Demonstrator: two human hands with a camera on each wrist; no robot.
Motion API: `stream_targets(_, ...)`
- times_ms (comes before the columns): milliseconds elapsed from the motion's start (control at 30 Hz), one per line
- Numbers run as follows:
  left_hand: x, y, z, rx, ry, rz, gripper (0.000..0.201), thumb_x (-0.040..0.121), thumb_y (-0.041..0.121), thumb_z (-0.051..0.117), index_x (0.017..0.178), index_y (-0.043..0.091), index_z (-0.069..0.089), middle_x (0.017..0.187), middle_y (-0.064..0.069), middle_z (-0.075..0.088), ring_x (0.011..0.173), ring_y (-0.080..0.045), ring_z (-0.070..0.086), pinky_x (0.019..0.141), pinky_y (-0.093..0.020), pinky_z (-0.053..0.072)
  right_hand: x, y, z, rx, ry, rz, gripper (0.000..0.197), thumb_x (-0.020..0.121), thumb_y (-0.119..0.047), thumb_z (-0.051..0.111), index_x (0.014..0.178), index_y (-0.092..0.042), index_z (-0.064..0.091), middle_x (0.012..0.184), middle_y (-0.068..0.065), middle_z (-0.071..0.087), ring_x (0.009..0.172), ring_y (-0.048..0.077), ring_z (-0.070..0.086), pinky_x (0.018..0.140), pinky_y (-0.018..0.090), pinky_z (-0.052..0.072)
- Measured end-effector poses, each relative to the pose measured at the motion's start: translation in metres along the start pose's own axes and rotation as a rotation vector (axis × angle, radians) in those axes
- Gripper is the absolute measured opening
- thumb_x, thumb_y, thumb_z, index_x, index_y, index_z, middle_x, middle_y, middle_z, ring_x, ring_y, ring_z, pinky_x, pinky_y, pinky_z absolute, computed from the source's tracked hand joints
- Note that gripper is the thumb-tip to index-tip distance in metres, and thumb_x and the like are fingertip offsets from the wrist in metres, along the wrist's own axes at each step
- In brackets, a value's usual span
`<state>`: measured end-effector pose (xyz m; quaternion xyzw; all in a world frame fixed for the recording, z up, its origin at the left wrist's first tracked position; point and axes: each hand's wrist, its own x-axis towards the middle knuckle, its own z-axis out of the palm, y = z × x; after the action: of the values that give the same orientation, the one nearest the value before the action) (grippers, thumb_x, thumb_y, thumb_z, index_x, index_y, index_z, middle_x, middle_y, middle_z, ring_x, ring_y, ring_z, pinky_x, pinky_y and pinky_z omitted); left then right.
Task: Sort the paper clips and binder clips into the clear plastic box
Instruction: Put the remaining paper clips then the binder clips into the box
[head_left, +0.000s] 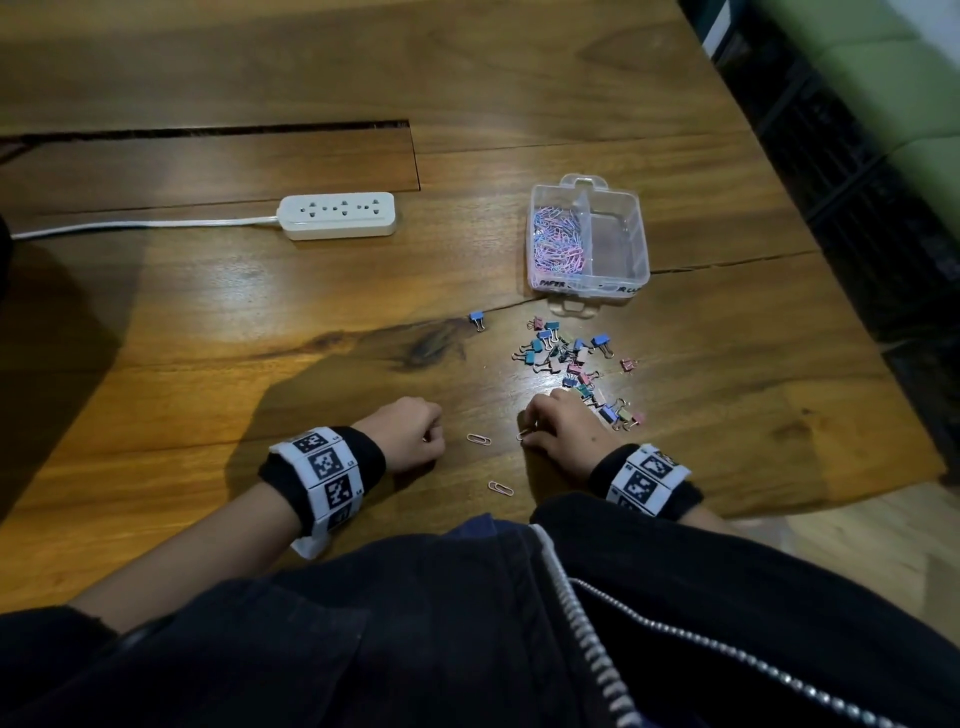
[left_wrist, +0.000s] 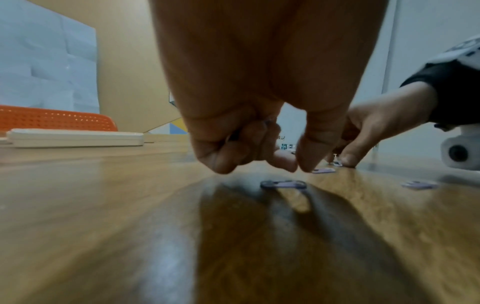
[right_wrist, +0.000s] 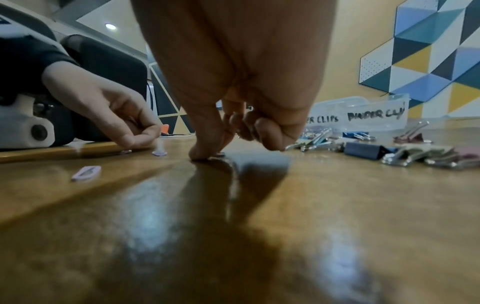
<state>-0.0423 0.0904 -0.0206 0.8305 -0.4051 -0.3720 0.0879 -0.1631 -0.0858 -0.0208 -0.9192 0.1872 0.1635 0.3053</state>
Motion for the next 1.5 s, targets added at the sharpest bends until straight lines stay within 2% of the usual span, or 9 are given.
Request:
stream_targets(167,-0.003,-0.004,-0.001,0.033,0.033,-0.063,0.033,0.075,0.031,0.071,0.086,0.019,0.043,0.086,0.007,0.048,0.080,-0.014,0.048,0.066,-0.025,0.036,0.002,0.001,0.005,-0.089,-0.033,-0.019,0.013,0.087,-0.019,0.053,0.094,-0.008,0.053,0.102,0.004,0.045,0.090,0.012,0.037,0.085,0.025,0.034)
stream_targets(333,-0.005,-0.010,0.003,-0.005,0.012,-0.076,0.023,0.084,0.025,0.064,0.070,0.020,0.046,0.085,0.000,0.057,0.080,-0.016,0.053,0.068,-0.026,0.039,0.004,0.000,0.008,-0.036,-0.043,0.013,0.010,0.091,-0.018,0.046,0.086,-0.009,0.048,0.095,0.004,0.041,0.087,0.014,0.039,0.082,0.025,0.037)
stream_targets(500,-0.005,-0.010,0.005,0.042,-0.021,-0.023,0.029,0.090,0.027,0.052,0.064,0.024,0.041,0.080,0.002,0.054,0.077,-0.015,0.052,0.068,-0.026,0.040,0.001,0.002,-0.002,0.476,-0.017,0.151,0.011,0.092,-0.009,0.044,0.084,-0.011,0.051,0.080,-0.001,0.052,0.073,0.008,0.048,0.059,0.016,0.037)
stream_targets(633,-0.005,-0.008,0.007,0.096,0.002,-0.010,0.028,0.089,0.025,0.049,0.064,0.022,0.037,0.081,-0.001,0.048,0.074,-0.018,0.048,0.065,-0.028,0.038,-0.003,0.006,-0.012,1.040,-0.182,0.208,0.029,0.090,0.007,0.036,0.092,-0.015,0.054,0.068,0.001,0.052,0.060,0.007,0.050,0.052,0.016,0.041)
stream_targets(833,-0.002,-0.001,0.004,-0.152,0.024,-0.065,0.029,0.089,0.020,0.050,0.062,0.020,0.038,0.069,0.004,0.045,0.066,-0.015,0.045,0.059,-0.024,0.034,-0.010,0.002,-0.009,1.146,-0.308,0.293,0.027,0.092,-0.010,0.033,0.075,-0.011,0.054,0.066,0.001,0.045,0.060,0.012,0.040,0.056,0.023,0.033)
stream_targets(967,0.005,0.006,-0.006,-0.753,0.000,-0.113,0.027,0.088,0.000,0.046,0.066,0.015,0.042,0.066,-0.003,0.054,0.042,-0.004,0.048,0.047,-0.017,0.039,-0.013,-0.012,-0.006,0.840,-0.322,0.208,0.025,0.090,-0.016,0.048,0.065,-0.016,0.048,0.062,-0.003,0.044,0.056,0.008,0.042,0.052,0.018,0.033)
stream_targets(1067,0.014,0.009,-0.008,-0.925,-0.073,-0.154,0.020,0.090,0.001,0.042,0.076,0.015,0.047,0.065,-0.004,0.053,0.039,-0.006,0.044,0.037,-0.016,0.035,-0.018,-0.023,0.001,0.389,-0.266,0.027,0.018,0.079,-0.019,0.066,0.071,-0.021,0.051,0.072,-0.009,0.055,0.064,0.000,0.052,0.058,0.013,0.039)
stream_targets(1233,0.021,0.022,-0.001,-0.277,-0.021,0.005,0.016,0.082,0.026,0.066,0.080,0.016,0.054,0.073,0.006,0.054,0.063,-0.009,0.048,0.056,-0.016,0.036,-0.022,-0.024,0.016,-0.195,-0.194,-0.156,0.035,0.083,-0.027,0.061,0.111,-0.009,0.051,0.109,0.007,0.057,0.098,0.018,0.050,0.083,0.026,0.039)
stream_targets(1500,0.028,0.034,0.006,0.188,-0.070,0.120,0.024,0.090,0.024,0.054,0.102,0.004,0.058,0.112,-0.012,0.055,0.102,-0.027,0.054,0.087,-0.035,0.043,-0.020,-0.015,0.025,-0.363,-0.247,-0.211,0.029,0.091,-0.015,0.046,0.117,-0.002,0.048,0.120,0.013,0.052,0.111,0.026,0.046,0.093,0.030,0.036)
